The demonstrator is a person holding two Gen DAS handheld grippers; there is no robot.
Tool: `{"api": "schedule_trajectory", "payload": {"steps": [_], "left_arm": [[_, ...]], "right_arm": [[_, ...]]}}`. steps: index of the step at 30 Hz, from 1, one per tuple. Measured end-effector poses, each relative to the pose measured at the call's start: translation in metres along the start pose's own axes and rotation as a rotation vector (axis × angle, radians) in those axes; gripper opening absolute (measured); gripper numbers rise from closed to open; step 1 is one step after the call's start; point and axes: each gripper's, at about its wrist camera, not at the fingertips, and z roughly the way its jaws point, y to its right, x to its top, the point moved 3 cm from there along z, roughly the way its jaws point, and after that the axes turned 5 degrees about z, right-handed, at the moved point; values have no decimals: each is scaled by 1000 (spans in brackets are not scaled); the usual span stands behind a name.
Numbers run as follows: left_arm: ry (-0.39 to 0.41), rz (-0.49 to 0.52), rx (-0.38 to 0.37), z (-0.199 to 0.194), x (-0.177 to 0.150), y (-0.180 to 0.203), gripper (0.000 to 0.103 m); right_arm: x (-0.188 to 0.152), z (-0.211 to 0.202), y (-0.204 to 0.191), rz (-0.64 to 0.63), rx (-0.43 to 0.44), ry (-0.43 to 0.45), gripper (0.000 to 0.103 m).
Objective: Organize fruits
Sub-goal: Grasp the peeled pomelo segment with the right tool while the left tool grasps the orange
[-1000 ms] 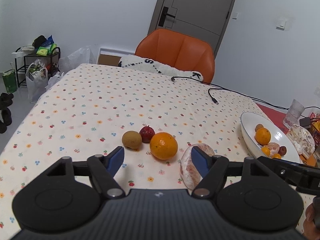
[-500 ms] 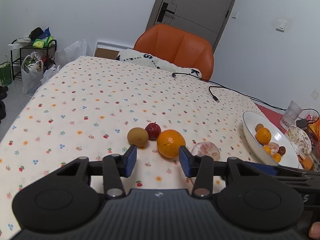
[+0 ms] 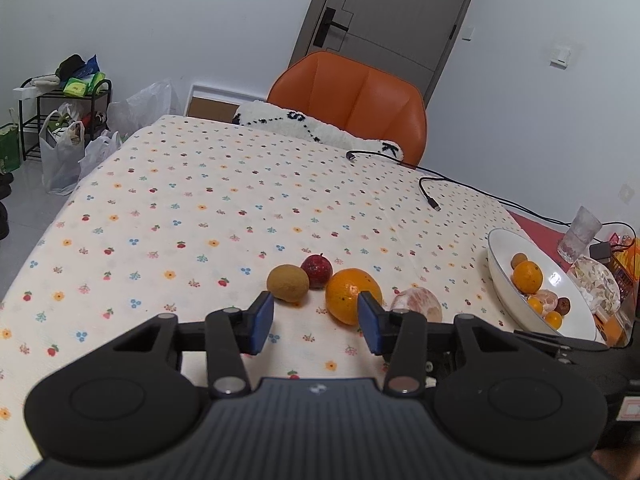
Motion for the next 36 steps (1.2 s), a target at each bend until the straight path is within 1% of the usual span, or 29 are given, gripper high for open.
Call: {"api": "schedule_trajectory", "payload": {"steps": [1, 2, 5, 7, 10, 20, 24, 26, 28, 32, 36], "left_arm": [[0, 0, -1, 0, 0, 0, 45], [0, 0, -2, 1, 0, 1, 45], [-3, 3, -4, 3, 0, 4, 45], [-6, 7, -7, 6, 0, 7, 45], [-10, 14, -13, 10, -1, 13, 45], [-21, 9, -7, 25, -1, 20, 45], [-15, 5, -13, 28, -1, 19, 45], [-12, 4, -24, 28, 0, 20, 39], [-12, 6, -35, 29, 1, 21, 34], [-16, 1, -33, 30, 3, 21, 34], [-21, -4, -25, 31, 4, 22, 35]], "right_arm": [[1, 1, 1, -3, -10, 4, 54], [1, 1, 2, -4, -19, 7, 50], [2, 0, 8, 3, -10, 9, 43], [2, -2, 11, 10, -4, 6, 36], [1, -7, 17, 28, 1, 2, 31], [-1, -15, 26, 43, -10, -4, 32], [0, -11, 23, 32, -11, 1, 37], [2, -7, 22, 29, -15, 5, 38], [4, -4, 20, 27, -19, 9, 42], [6, 1, 17, 9, -27, 18, 45], [8, 4, 16, -1, -29, 26, 45]]}}
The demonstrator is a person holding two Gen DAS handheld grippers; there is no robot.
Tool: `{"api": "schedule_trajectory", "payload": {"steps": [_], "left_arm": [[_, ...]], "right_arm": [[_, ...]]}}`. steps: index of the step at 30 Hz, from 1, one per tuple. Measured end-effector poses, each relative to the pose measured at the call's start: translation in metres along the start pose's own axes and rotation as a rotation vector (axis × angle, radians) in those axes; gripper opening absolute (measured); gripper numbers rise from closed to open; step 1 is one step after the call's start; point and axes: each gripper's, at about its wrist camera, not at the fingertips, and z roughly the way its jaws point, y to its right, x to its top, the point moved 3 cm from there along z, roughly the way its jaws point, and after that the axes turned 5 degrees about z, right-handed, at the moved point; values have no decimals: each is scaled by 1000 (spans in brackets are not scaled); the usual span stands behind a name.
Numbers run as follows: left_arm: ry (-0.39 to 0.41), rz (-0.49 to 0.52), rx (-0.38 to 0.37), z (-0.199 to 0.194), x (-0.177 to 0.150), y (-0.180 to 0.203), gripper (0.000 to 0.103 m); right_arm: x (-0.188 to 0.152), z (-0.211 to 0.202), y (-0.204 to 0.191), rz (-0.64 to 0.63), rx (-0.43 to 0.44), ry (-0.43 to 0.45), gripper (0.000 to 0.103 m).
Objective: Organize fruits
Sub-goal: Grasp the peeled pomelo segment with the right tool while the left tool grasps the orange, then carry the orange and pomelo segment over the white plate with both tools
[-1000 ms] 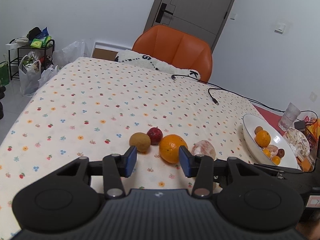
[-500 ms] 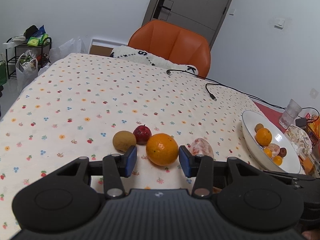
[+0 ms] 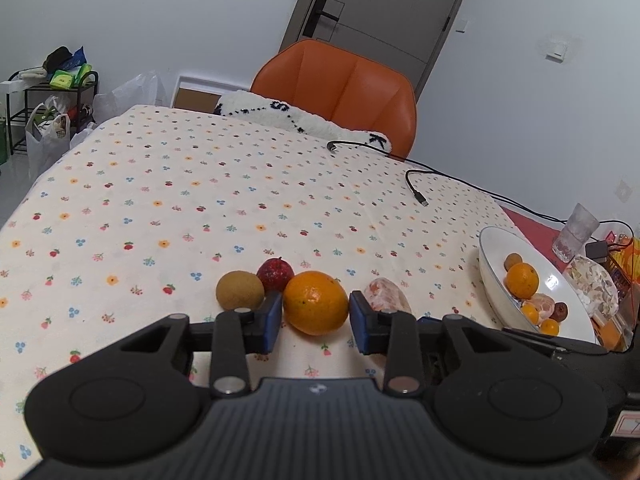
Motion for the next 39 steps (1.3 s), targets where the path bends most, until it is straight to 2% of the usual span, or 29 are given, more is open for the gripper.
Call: {"api": "schedule_trajectory", "payload": {"steps": [2, 4, 15, 26, 39], "left_arm": [[1, 8, 11, 1, 2, 1, 36], [-2, 6, 17, 4, 2, 2, 36], [-9, 10, 24, 0, 0, 7, 36], [63, 47, 11, -22, 17, 35, 35], [78, 110, -34, -21, 22, 81, 35]], "right_arm": [[1, 1, 0, -4, 2, 2, 45], [1, 1, 1, -12, -9, 5, 38], [-1, -13, 12, 35, 8, 11, 36], [11, -53, 26, 65, 12, 109, 36], [22, -94, 67, 118, -32, 202, 36]]}}
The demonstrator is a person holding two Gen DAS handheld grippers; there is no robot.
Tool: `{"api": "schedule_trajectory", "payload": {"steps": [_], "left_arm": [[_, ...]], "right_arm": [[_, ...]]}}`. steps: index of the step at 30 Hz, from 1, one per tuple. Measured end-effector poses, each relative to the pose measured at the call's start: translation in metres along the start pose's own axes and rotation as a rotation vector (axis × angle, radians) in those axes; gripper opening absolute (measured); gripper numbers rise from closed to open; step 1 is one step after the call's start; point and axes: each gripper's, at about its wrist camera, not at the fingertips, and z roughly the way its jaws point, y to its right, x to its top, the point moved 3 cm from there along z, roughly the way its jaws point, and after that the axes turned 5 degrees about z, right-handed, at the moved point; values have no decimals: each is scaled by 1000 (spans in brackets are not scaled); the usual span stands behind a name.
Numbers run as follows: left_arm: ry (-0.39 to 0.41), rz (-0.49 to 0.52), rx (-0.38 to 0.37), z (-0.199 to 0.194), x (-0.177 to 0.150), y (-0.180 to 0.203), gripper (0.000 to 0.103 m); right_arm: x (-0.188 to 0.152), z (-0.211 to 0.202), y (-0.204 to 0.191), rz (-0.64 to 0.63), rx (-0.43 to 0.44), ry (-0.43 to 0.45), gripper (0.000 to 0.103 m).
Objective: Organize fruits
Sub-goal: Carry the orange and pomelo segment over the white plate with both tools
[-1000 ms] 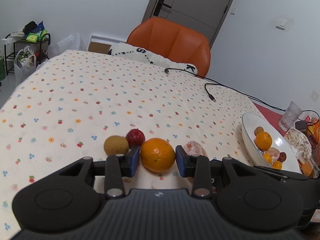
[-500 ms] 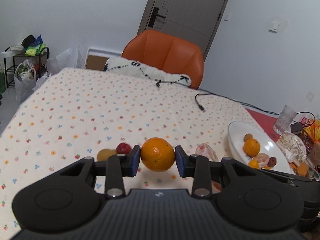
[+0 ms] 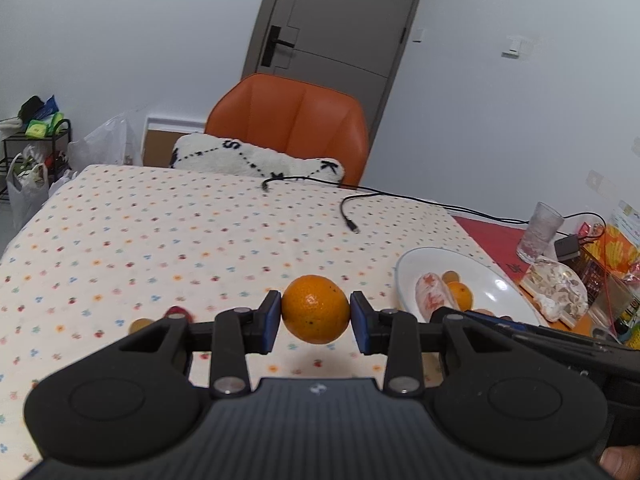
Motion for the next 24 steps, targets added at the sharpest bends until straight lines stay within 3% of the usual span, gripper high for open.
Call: {"api": "schedule_trajectory", "payload": {"steps": [24], "left_arm": [[-31, 99, -68, 36, 9, 71, 35]], "right_arm": [[18, -31, 82, 96, -109, 72, 36]]}}
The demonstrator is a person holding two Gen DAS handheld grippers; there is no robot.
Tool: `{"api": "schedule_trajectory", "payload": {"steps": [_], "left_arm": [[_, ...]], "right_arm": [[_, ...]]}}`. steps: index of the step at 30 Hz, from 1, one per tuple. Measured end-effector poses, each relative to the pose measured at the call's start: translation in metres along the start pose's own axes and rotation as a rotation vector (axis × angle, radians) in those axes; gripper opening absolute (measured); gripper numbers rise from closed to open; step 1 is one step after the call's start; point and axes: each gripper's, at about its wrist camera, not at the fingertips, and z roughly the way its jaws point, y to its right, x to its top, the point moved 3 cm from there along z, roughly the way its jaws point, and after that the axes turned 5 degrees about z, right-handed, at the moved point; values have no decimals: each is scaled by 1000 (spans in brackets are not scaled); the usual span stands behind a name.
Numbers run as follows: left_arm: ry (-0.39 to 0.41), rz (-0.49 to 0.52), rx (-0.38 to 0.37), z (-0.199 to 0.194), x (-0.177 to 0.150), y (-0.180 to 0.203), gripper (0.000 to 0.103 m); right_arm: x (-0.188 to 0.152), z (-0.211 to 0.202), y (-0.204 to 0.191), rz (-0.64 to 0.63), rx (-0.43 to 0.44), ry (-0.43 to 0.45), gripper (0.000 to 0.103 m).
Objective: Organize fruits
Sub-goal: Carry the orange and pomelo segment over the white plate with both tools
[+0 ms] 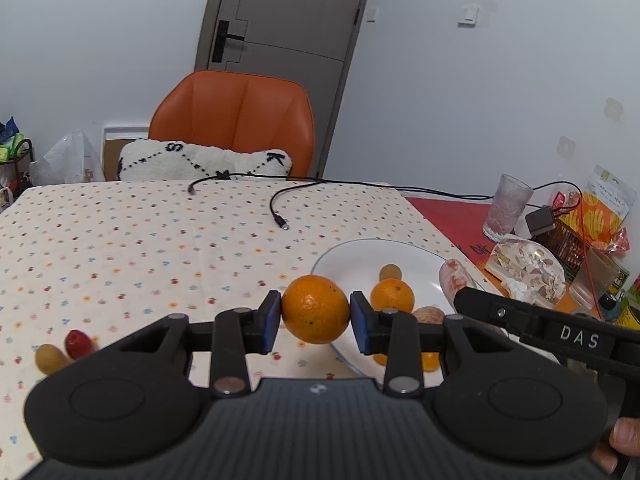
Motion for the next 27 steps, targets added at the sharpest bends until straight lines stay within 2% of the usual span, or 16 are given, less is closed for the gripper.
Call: {"api": "schedule_trajectory", "payload": {"steps": [14, 16, 17, 19, 21, 25, 27], "left_arm": [[-18, 21, -17, 35, 11, 21, 36], [-17, 21, -17, 38, 14, 22, 36], [-15, 23, -12, 40, 15, 22, 37], [-4, 35, 8, 40, 15, 23, 40], [-7, 39, 10, 39, 15, 22, 43], [-13, 22, 8, 33, 12, 17, 57], [-12, 22, 18, 28, 11, 14, 57]], "right_arm": [[14, 19, 27, 38, -36, 15, 37], [16, 21, 28, 41, -38, 21, 43], [17, 21, 28, 34, -37, 34, 44], [18, 18, 26, 16, -37, 52, 56], [18, 17, 25, 14, -28, 53, 57], [13, 15, 27, 33, -22, 30, 57], [9, 13, 26, 43, -18, 21, 59]]}}
